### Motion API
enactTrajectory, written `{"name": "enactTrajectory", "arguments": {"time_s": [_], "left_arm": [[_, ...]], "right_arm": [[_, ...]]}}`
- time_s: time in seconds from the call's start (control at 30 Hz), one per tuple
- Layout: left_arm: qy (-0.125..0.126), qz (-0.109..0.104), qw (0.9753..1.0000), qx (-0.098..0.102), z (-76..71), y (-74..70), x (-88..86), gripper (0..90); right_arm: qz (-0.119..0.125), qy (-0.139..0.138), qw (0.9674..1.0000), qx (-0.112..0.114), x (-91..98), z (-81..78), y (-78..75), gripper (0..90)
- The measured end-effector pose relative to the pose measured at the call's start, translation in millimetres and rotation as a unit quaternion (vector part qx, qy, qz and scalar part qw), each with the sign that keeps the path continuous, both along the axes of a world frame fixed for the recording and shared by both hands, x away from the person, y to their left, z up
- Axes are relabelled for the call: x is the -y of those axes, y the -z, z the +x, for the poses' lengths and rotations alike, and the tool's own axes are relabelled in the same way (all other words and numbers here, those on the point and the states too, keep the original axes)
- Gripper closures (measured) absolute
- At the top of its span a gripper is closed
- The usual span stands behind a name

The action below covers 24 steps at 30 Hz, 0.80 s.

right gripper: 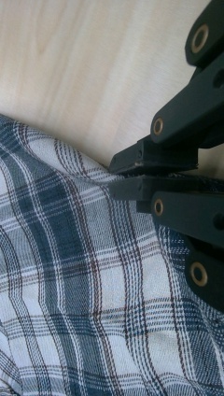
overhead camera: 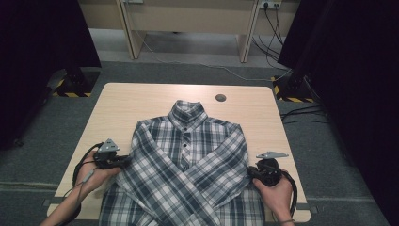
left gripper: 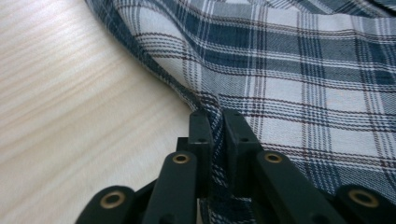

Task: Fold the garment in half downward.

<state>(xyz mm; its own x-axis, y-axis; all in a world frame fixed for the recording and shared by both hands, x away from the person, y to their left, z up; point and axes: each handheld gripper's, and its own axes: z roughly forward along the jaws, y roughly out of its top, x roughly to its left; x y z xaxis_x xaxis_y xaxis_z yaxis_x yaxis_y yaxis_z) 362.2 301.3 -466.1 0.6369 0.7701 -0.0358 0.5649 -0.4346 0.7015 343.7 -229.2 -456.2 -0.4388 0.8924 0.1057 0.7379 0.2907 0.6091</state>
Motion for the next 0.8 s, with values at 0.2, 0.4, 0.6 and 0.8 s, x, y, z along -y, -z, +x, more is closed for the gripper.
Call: {"name": "enactTrajectory", "arguments": {"time_s": [0.2, 0.4, 0.6, 0.8], "left_arm": [[-0.036, 0.013, 0.9986, 0.038, 27.7, -19.8, -11.3, 38.4], [-0.049, -0.010, 0.9977, 0.046, 98.4, -29.4, 0.5, 34.6], [-0.040, 0.013, 0.9991, -0.004, 148.8, -13.3, 12.5, 35.3], [-0.040, 0.017, 0.9984, -0.037, 164.2, 0.9, 14.5, 36.9]], "right_arm": [[0.007, 0.017, 0.9991, 0.037, 4.7, 14.8, -22.9, 57.8], [0.014, 0.034, 0.9980, 0.051, -2.2, 76.7, -39.0, 51.9], [0.013, 0.047, 0.9984, 0.028, -11.4, 129.6, -28.1, 50.3], [0.012, 0.054, 0.9985, 0.004, -14.0, 154.2, -19.2, 49.0]]}}
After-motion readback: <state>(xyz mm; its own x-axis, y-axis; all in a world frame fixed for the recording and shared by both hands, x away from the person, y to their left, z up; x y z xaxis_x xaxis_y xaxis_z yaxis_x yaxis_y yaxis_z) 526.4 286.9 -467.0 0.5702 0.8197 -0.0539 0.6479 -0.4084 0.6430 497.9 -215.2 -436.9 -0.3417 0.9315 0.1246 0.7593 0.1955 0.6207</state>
